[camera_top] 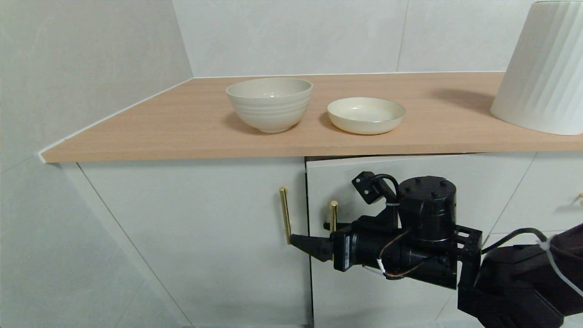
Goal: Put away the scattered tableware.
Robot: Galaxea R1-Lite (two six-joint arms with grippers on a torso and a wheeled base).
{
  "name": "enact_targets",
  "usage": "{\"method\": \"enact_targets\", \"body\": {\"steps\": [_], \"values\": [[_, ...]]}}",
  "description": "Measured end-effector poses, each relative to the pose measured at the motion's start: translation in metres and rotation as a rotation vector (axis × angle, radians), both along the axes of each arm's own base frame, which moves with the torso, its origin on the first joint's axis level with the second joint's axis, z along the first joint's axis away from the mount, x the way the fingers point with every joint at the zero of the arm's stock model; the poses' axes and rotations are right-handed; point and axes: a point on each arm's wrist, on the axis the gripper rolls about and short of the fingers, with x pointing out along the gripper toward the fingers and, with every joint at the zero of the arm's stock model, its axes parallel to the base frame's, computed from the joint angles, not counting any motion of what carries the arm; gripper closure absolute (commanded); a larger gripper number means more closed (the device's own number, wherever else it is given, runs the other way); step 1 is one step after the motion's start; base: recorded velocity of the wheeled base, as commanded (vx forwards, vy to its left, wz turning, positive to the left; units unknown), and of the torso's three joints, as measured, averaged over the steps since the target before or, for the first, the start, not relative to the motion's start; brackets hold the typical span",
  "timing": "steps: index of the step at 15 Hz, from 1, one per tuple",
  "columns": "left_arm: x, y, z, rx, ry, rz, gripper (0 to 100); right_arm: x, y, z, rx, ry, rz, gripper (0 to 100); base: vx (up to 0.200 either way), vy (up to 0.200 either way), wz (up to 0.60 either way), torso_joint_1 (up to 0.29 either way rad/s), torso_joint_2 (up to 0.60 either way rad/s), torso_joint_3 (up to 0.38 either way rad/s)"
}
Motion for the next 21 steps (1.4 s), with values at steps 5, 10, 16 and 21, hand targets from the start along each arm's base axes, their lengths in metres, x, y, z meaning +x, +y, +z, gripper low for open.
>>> {"method": "enact_targets", "body": {"steps": [5,10,16,21], "values": [[0.0,0.0,0.0,0.0,0.0,0.0,0,-0.033,-0.027,0.008,0.012,0.02,0.117,0,0.0,0.0,0.0,0.0,0.0,0.0],[0.0,0.0,0.0,0.001,-0.001,0.002,0,-0.052,-0.047,0.007,0.004,0.036,0.143,0,0.0,0.0,0.0,0.0,0.0,0.0],[0.0,0.0,0.001,0.006,-0.005,-0.007,0,-0.058,-0.041,0.003,-0.003,0.054,0.191,0,0.0,0.0,0.0,0.0,0.0,0.0],[-0.01,-0.005,0.025,0.005,-0.008,-0.208,0,-0.06,-0.035,0.003,-0.002,0.05,0.209,0,0.0,0.0,0.0,0.0,0.0,0.0]]}}
